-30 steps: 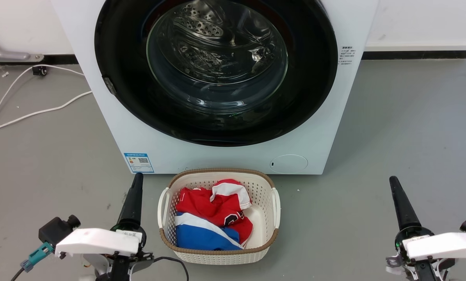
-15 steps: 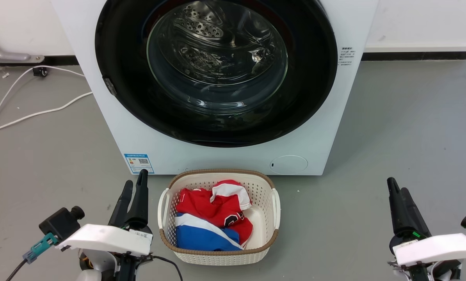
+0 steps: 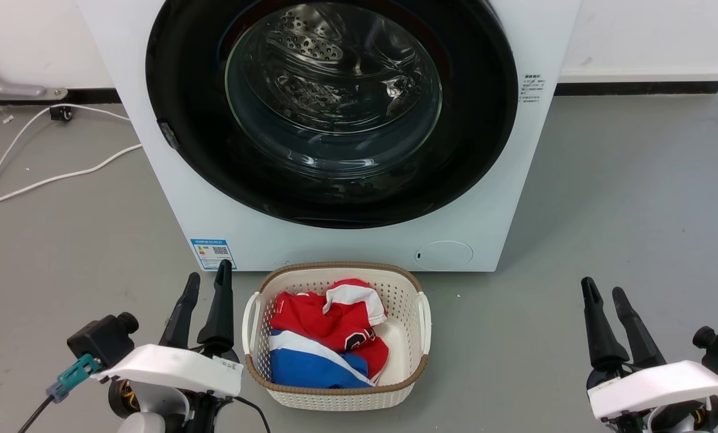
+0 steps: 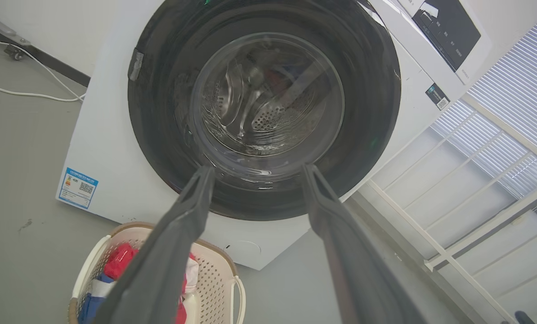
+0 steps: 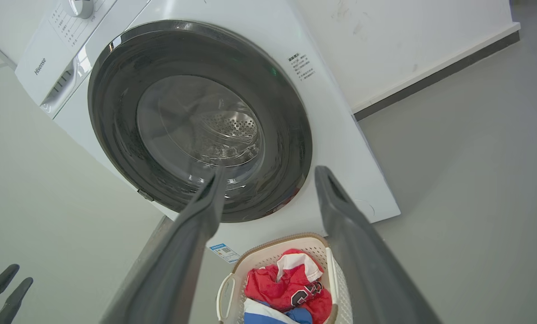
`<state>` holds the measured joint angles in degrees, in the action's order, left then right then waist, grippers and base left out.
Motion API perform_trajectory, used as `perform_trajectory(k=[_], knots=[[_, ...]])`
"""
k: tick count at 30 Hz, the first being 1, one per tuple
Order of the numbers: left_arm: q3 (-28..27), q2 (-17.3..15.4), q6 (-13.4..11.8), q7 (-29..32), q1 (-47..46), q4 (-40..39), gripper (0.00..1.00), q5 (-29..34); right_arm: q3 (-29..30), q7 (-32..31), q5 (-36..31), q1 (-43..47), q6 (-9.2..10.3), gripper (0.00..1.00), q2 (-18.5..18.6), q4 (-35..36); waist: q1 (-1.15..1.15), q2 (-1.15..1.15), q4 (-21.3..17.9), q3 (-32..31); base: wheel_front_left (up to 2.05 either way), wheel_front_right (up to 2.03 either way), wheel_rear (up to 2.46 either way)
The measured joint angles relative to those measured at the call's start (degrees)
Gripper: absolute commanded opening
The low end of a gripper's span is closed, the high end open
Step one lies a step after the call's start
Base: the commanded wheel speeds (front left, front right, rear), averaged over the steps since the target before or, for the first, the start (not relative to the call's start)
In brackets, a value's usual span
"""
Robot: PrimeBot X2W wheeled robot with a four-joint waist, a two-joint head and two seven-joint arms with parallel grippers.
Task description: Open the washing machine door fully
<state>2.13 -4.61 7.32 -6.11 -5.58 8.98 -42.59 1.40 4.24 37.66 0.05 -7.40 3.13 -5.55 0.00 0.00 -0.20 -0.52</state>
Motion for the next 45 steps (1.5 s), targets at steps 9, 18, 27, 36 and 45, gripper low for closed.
perform_trajectory(k=[9,18,27,36,45], knots=[[0.6,-0.2,0.0,-1.4,0.0,0.7,1.0,6.7,-0.4,0.8,-6.7,0.3,0.01,1.0,0.0,0.4,0.0,0.0,0.1,-0.1,0.0,0.0,0.0],[1.1,-0.7,0.1,-2.7,-0.1,1.4,1.0,12.5,-0.4,0.8,-13.1,0.7,0.0,1.0,0.0,1.4,0.0,0.0,0.0,-0.2,0.0,0.0,0.0],[1.1,-0.8,0.1,-4.0,-0.3,1.8,1.0,18.0,-0.4,1.1,-18.5,1.5,0.0,1.0,-0.1,2.5,0.0,0.0,0.0,-0.3,0.0,0.0,0.0],[1.4,-0.9,0.1,-5.2,-0.6,2.4,1.0,22.7,-0.3,1.4,-23.4,2.0,-0.01,1.0,-0.1,3.5,0.0,0.0,-0.1,-0.4,0.0,0.0,0.0],[1.3,-0.9,0.1,-6.3,-0.8,3.1,1.0,26.7,-0.3,1.9,-27.9,2.4,-0.01,1.0,-0.1,4.2,0.0,0.0,-0.2,-0.5,0.0,0.0,0.0]])
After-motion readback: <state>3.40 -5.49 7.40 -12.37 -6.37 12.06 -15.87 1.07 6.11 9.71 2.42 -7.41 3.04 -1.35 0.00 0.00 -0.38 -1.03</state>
